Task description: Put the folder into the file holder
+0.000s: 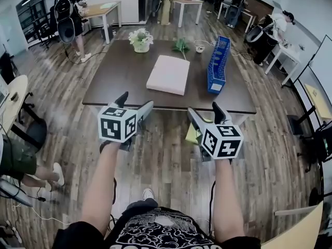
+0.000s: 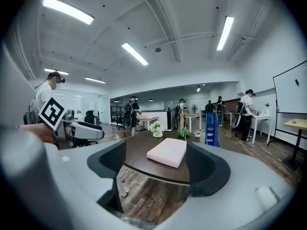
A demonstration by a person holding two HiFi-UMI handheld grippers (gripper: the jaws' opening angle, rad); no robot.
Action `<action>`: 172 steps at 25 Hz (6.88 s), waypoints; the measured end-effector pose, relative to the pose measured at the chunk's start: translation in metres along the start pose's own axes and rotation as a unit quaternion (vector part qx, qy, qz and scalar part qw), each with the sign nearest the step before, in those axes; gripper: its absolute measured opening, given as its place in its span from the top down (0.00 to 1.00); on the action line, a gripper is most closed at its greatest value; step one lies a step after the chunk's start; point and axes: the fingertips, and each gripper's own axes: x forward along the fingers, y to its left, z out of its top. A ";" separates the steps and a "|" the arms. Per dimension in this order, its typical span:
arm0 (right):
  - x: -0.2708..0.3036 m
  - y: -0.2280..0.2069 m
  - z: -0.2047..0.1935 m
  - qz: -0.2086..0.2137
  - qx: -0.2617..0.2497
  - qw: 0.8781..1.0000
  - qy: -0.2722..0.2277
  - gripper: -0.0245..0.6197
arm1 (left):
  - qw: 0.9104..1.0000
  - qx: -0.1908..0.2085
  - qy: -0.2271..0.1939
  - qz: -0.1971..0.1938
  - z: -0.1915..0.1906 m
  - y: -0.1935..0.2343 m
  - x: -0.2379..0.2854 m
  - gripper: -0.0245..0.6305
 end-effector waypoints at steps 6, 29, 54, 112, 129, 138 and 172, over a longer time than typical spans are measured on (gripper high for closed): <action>0.039 0.005 0.012 -0.026 0.001 1.000 0.001 0.34 | 1.000 0.002 0.002 -0.019 0.012 0.038 0.024 0.30; 0.104 0.011 0.019 -0.058 0.000 0.998 0.012 0.34 | 0.999 0.006 0.012 -0.050 0.017 0.093 0.069 0.30; 0.256 -0.124 0.029 -0.035 0.024 0.999 0.016 0.34 | 0.998 0.023 0.039 -0.036 0.060 0.118 0.259 0.30; 0.499 -0.243 -0.144 0.034 0.197 0.944 0.262 0.40 | 0.947 -0.073 0.287 -0.122 -0.067 0.203 0.538 0.30; 0.508 -0.238 -0.164 0.035 0.236 0.917 0.321 0.52 | 0.927 -0.082 0.327 -0.165 -0.078 0.197 0.551 0.36; 0.503 -0.235 -0.142 0.030 0.202 0.928 0.311 0.53 | 0.941 -0.067 0.295 -0.151 -0.051 0.198 0.540 0.41; 0.481 -0.160 0.008 0.083 -0.023 0.989 0.116 0.55 | 0.995 -0.053 0.082 -0.019 0.073 0.225 0.414 0.47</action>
